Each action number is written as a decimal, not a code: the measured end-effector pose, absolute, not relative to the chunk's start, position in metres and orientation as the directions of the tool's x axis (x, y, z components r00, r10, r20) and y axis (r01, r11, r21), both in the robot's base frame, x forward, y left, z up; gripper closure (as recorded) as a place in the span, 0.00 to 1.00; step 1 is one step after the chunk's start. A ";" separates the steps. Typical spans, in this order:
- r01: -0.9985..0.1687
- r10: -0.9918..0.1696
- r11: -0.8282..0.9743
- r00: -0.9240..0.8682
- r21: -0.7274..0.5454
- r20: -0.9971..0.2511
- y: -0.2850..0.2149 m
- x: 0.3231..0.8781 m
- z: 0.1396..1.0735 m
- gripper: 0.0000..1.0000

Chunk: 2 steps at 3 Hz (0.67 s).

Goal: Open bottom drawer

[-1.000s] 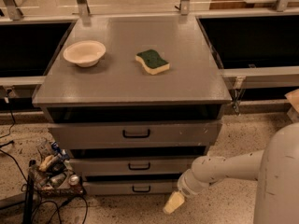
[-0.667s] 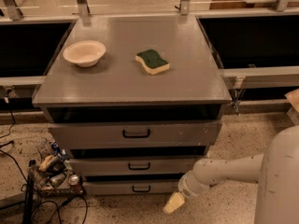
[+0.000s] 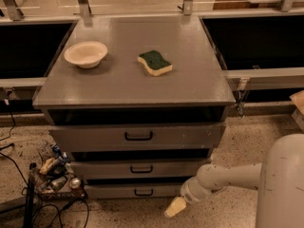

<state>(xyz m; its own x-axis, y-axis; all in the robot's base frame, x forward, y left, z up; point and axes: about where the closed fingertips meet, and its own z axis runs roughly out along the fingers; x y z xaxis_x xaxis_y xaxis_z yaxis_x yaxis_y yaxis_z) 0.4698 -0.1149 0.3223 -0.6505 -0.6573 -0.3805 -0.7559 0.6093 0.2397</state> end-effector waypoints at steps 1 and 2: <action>-0.758 -0.673 0.585 -0.652 0.287 -0.349 -0.102 0.466 0.282 0.00; -0.750 -0.662 0.590 -0.662 0.300 -0.351 -0.100 0.466 0.278 0.00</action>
Offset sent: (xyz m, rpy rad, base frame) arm -0.0034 0.0201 -0.0569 -0.0066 0.0737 0.0540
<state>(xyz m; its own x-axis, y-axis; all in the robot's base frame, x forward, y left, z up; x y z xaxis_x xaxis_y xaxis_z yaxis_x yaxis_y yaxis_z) 0.4662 -0.1003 0.2781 -0.6618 -0.6624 -0.3511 -0.7496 0.5900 0.2999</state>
